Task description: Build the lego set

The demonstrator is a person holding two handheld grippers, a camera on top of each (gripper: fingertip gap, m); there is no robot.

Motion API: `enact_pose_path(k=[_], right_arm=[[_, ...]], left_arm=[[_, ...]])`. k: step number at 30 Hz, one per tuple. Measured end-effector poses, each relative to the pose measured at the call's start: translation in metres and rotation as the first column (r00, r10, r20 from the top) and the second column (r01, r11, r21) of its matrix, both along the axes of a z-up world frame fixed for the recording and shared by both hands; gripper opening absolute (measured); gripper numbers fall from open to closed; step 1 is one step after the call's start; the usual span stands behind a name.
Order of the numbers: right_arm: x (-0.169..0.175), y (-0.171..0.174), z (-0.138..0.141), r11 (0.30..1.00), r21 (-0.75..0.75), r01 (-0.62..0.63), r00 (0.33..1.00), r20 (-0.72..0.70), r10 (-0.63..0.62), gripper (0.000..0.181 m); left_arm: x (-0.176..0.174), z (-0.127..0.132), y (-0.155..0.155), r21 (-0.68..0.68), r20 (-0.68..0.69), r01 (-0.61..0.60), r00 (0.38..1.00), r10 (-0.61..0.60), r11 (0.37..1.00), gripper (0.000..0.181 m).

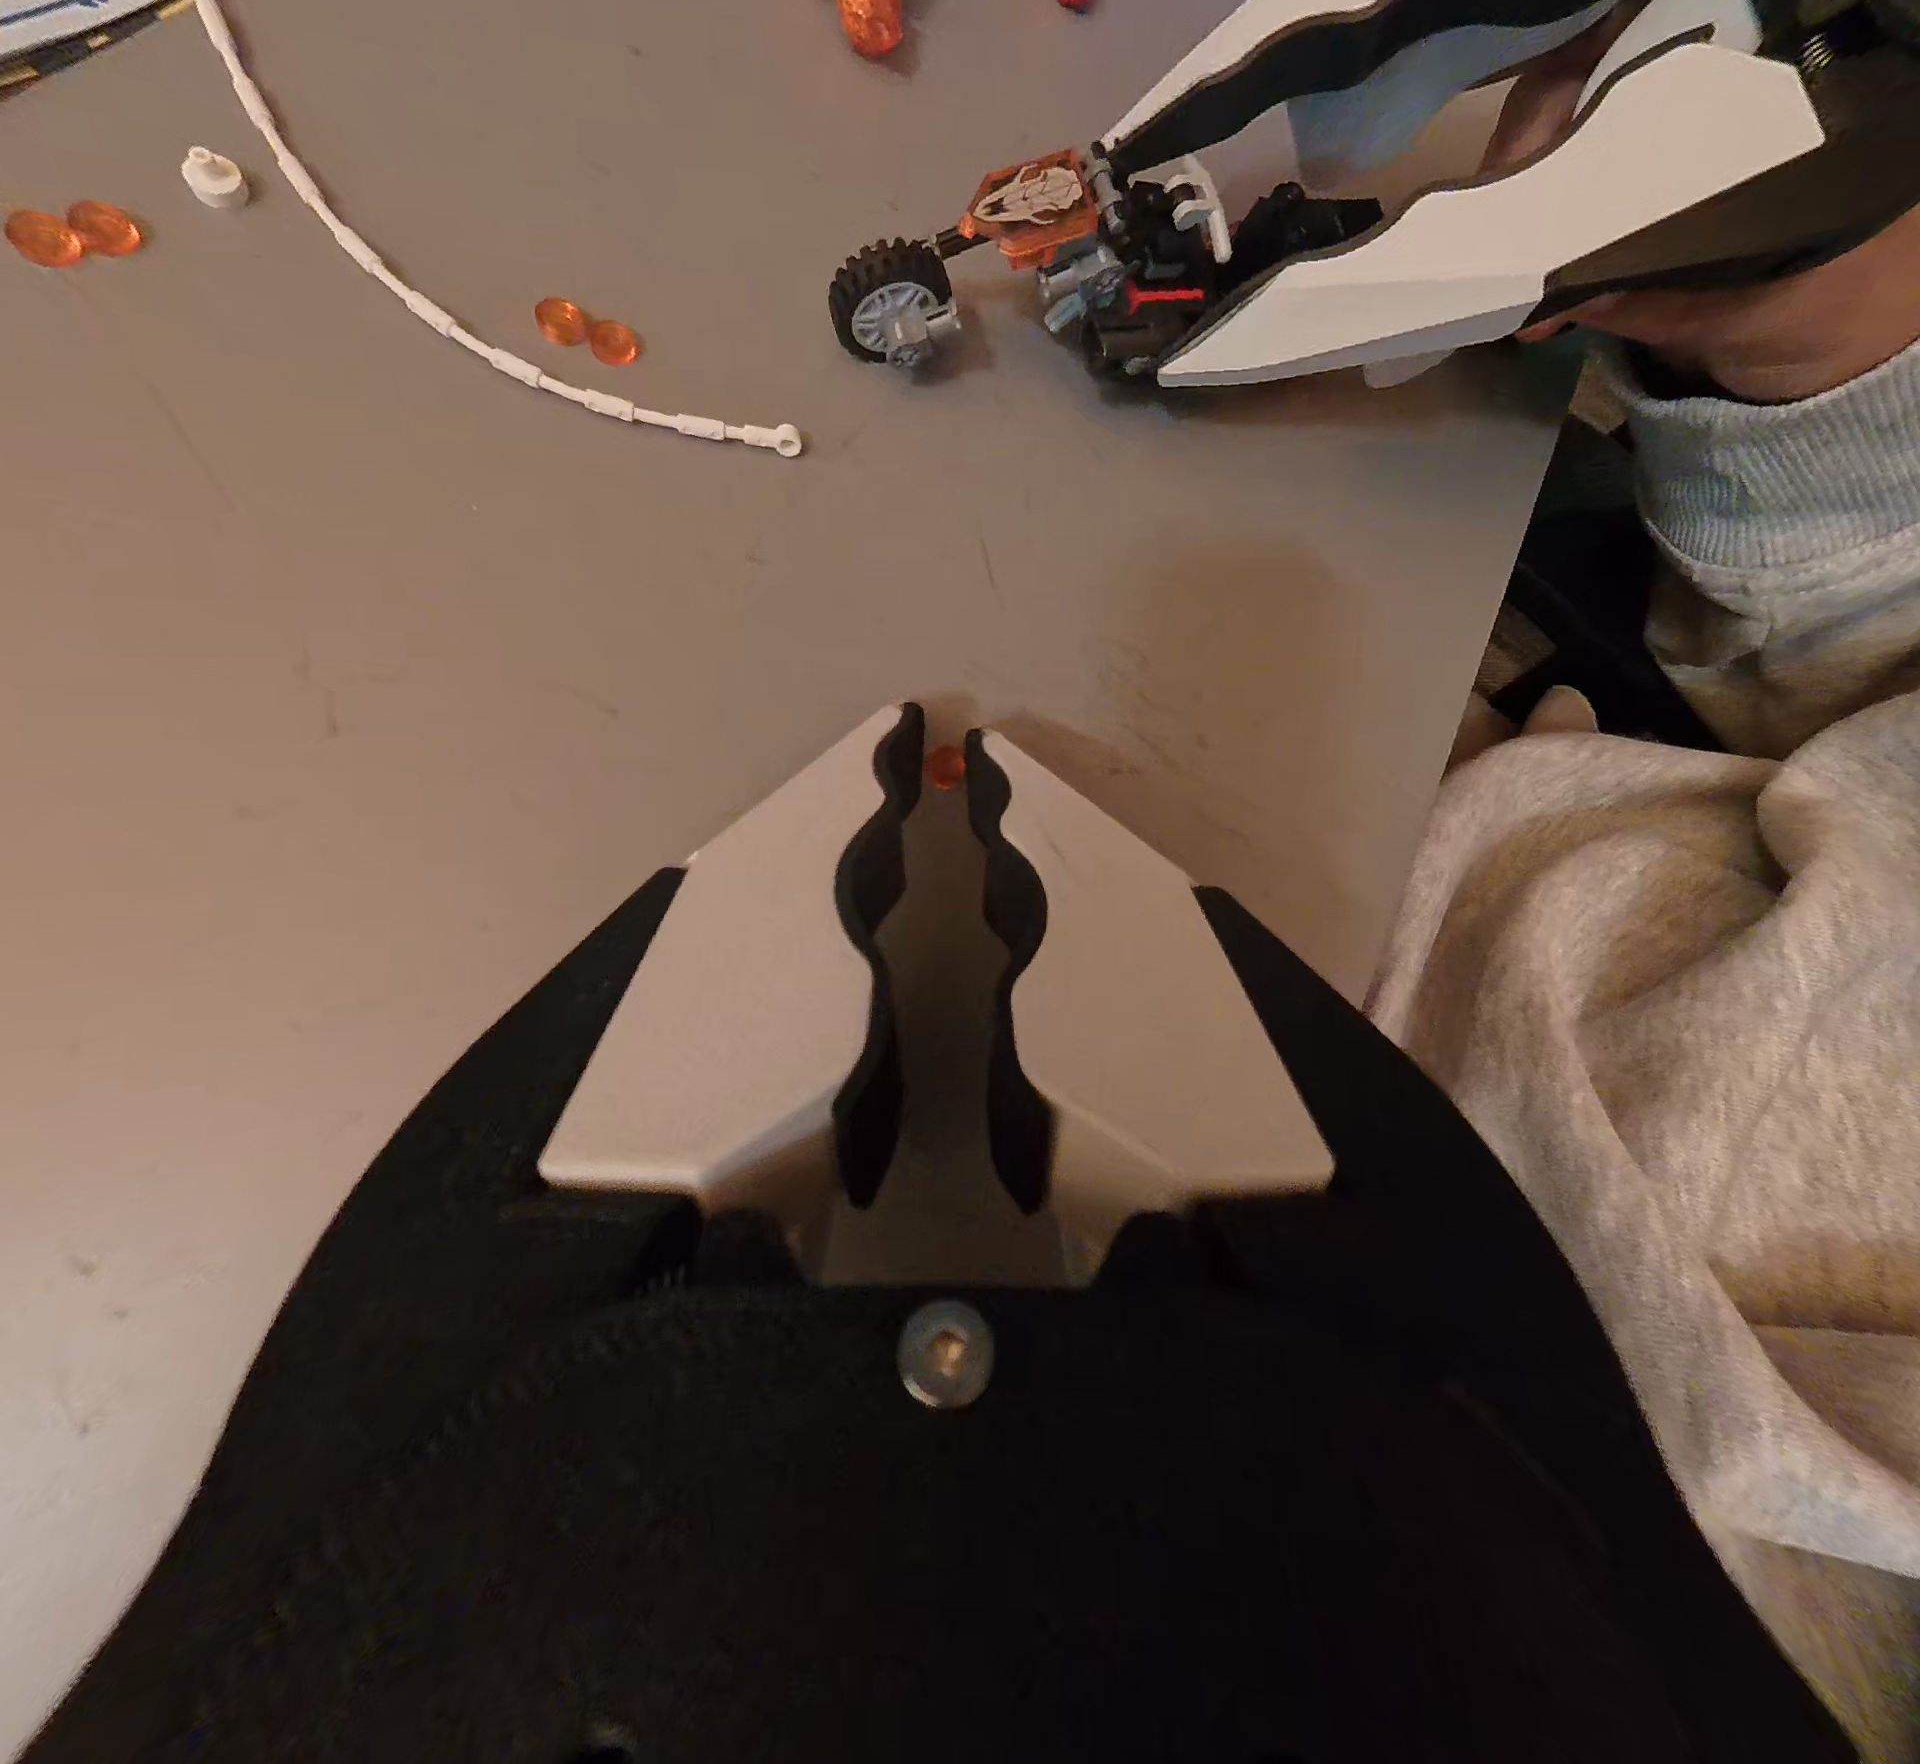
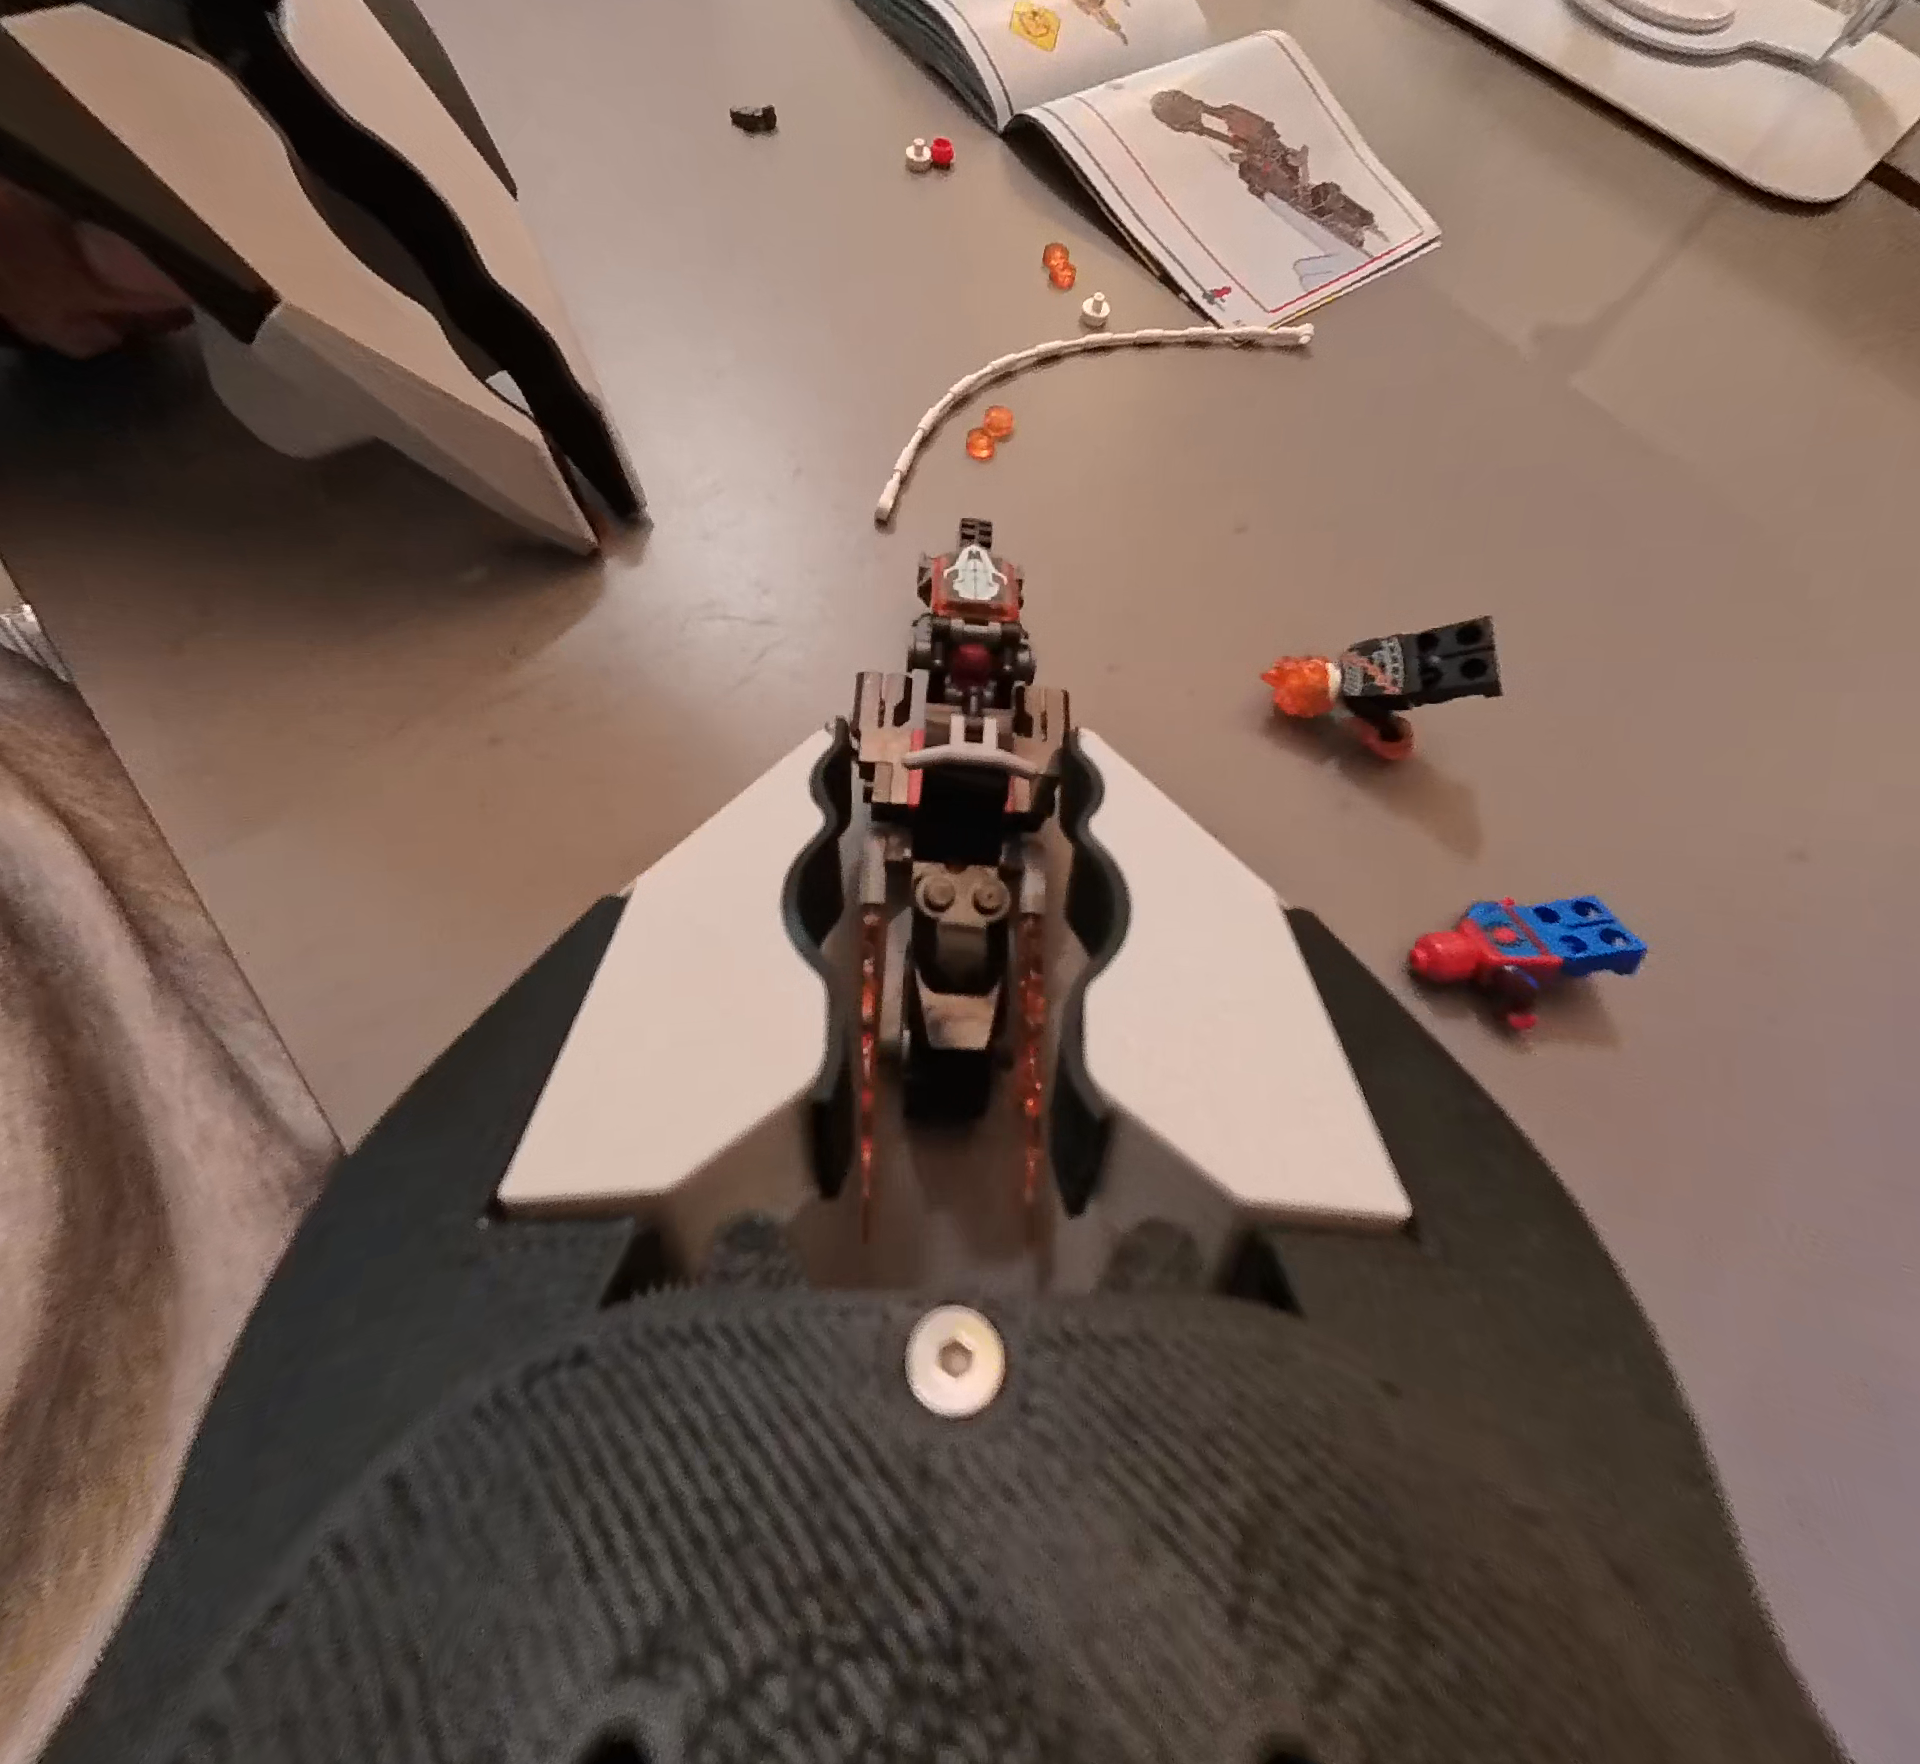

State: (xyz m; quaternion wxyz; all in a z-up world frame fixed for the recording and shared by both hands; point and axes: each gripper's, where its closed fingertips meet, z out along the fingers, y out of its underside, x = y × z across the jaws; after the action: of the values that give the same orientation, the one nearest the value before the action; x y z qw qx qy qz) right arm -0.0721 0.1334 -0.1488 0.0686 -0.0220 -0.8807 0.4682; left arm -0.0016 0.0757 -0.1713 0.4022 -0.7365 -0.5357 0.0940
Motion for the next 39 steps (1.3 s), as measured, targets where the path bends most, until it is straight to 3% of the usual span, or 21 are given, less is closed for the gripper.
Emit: enact_pose_path(k=[3,7,14,23,32,39], right_arm=[[0.000,0.001,0.001,1.000,-0.005,-0.005,1.000,-0.001,0.005,0.038],[-0.001,0.004,0.011,0.998,-0.067,-0.020,1.000,0.015,0.021,0.056],[-0.007,0.009,0.012,0.996,-0.085,-0.008,0.999,0.053,0.012,0.061],[-0.008,0.008,0.009,0.998,-0.065,-0.006,0.999,0.051,0.009,0.061],[-0.014,0.009,0.016,0.994,-0.107,0.024,0.999,0.043,-0.019,0.058],[-0.022,0.011,0.026,0.984,-0.171,0.057,0.998,0.030,-0.053,0.059]], left_arm=[[0.000,0.002,0.000,0.012,-0.007,0.000,1.000,0.000,1.000,0.009],[0.001,0.010,-0.001,0.077,-0.037,-0.004,0.999,0.007,0.997,0.014],[0.010,0.012,0.005,0.161,-0.013,0.044,0.999,-0.042,0.986,0.027],[0.005,-0.001,-0.003,-0.017,-0.003,0.009,1.000,-0.009,1.000,0.007],[-0.015,0.011,-0.029,0.008,-0.069,-0.096,0.993,0.096,0.995,0.004],[-0.051,0.004,-0.054,0.086,0.018,-0.145,0.989,0.144,0.986,0.004]])
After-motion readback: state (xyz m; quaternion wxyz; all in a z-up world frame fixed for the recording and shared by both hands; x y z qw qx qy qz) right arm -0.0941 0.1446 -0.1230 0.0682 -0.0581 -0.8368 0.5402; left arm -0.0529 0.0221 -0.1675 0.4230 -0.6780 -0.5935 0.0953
